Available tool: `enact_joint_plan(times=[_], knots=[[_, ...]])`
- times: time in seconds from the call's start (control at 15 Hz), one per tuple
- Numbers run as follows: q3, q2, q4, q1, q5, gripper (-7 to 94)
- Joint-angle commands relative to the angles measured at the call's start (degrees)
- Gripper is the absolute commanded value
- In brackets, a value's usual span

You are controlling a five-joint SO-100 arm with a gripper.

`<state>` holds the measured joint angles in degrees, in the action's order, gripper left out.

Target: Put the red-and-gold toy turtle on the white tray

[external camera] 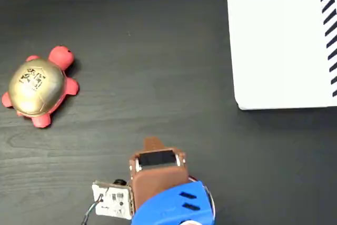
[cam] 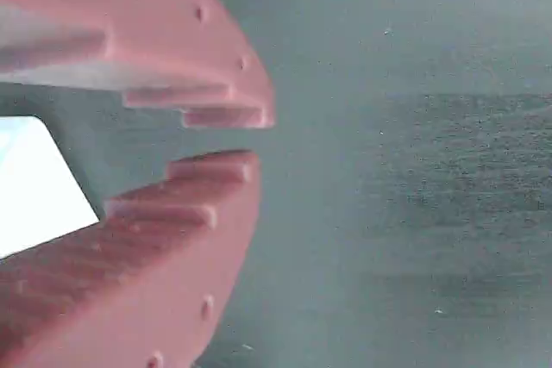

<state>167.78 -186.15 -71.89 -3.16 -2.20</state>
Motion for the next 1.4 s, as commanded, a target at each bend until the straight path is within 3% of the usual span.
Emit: enact_joint_plan(times=[0.0, 1.2, 1.33], knots=[[-0.53, -0.09, -0.97, -0.44, -0.79, -1], [-0.53, -0.09, -0.88, -2.90, 1.23, 0], [-1.49, 8.53, 4.13, -4.75, 2.81, -1]])
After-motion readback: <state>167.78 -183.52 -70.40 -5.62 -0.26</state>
